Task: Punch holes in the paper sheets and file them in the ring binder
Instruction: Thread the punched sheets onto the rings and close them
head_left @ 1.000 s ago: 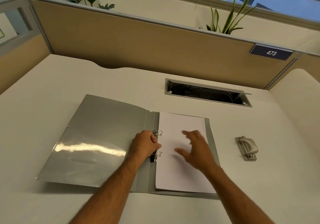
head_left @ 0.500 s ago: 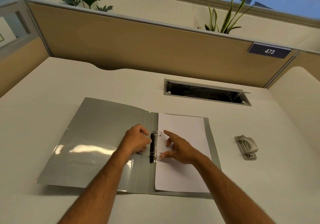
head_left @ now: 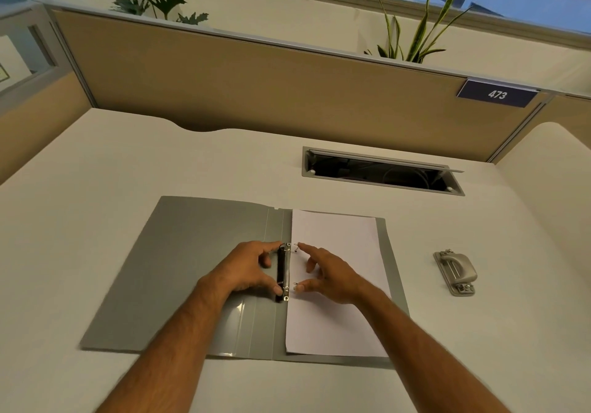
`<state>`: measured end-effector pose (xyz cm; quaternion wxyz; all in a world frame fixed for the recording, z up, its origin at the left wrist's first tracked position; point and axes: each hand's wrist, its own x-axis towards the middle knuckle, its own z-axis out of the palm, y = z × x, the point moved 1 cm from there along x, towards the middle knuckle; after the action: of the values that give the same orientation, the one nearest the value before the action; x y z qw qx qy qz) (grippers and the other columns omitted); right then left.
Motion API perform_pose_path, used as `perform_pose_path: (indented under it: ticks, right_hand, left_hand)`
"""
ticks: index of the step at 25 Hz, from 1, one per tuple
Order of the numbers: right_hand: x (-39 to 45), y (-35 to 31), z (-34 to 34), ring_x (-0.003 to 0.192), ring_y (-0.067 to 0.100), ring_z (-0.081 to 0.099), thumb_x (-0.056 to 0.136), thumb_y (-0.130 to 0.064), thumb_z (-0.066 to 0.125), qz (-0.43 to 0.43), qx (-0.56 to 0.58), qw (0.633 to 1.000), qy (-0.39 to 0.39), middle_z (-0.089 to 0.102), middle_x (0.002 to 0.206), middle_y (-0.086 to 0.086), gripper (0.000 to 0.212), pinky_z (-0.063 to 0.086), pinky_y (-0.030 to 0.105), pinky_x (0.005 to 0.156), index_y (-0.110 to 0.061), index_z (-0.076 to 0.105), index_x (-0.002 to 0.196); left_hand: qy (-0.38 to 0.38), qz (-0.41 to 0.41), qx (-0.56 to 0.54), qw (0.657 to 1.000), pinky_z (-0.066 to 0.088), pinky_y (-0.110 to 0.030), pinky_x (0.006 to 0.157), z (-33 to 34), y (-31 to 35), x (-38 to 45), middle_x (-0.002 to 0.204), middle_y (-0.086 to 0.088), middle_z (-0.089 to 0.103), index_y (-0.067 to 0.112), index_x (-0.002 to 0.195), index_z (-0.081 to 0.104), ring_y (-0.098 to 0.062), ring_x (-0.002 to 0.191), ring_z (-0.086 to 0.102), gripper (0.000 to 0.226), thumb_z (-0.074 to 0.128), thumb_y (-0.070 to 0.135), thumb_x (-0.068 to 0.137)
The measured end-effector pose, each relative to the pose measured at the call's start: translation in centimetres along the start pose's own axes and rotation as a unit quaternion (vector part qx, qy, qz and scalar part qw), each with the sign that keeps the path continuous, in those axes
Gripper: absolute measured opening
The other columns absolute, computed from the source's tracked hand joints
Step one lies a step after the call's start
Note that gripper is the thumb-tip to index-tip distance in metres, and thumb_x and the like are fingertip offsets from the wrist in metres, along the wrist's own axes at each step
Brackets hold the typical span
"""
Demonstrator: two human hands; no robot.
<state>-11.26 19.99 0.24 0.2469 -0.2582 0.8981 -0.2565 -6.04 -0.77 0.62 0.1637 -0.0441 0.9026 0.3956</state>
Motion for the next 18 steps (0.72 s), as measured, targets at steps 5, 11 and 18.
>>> perform_pose_path:
  ticks: [5,11,18]
  right_hand:
    - [0.17,-0.03,0.12,0.094,0.013,0.05,0.079,-0.046,0.074,0.006,-0.011,1.0,0.006,0.057,0.124,0.006,0.09,0.045,0.023,0.081,-0.033,0.024,0.153]
    - [0.32,-0.38,0.4,0.097,0.013,0.05,0.08,-0.049,0.071,0.008,-0.041,0.999,0.024,0.057,0.127,0.008,0.089,0.049,0.029,0.088,-0.035,0.024,0.153]
    - [0.05,-0.44,0.28,0.099,0.013,0.05,0.078,-0.053,0.071,0.003,-0.03,0.999,0.01,0.055,0.127,0.007,0.094,0.049,0.031,0.091,-0.033,0.021,0.154]
  left_hand:
    - [0.007,0.003,0.008,1.0,0.047,-0.021,0.066,0.24,-0.51,0.26,0.089,0.0,0.057,0.033,0.146,0.04,-0.012,0.077,0.052,0.105,0.093,0.034,0.055]
    - [0.015,0.008,0.034,0.999,0.047,-0.023,0.068,0.68,-0.47,0.75,0.091,-0.001,0.056,0.036,0.146,0.038,-0.013,0.079,0.051,0.104,0.09,0.046,0.057]
    - [0.007,-0.006,-0.045,0.999,0.053,-0.024,0.071,0.51,-0.71,0.52,0.094,0.002,0.058,0.033,0.144,0.044,-0.011,0.078,0.055,0.096,0.091,0.034,0.06]
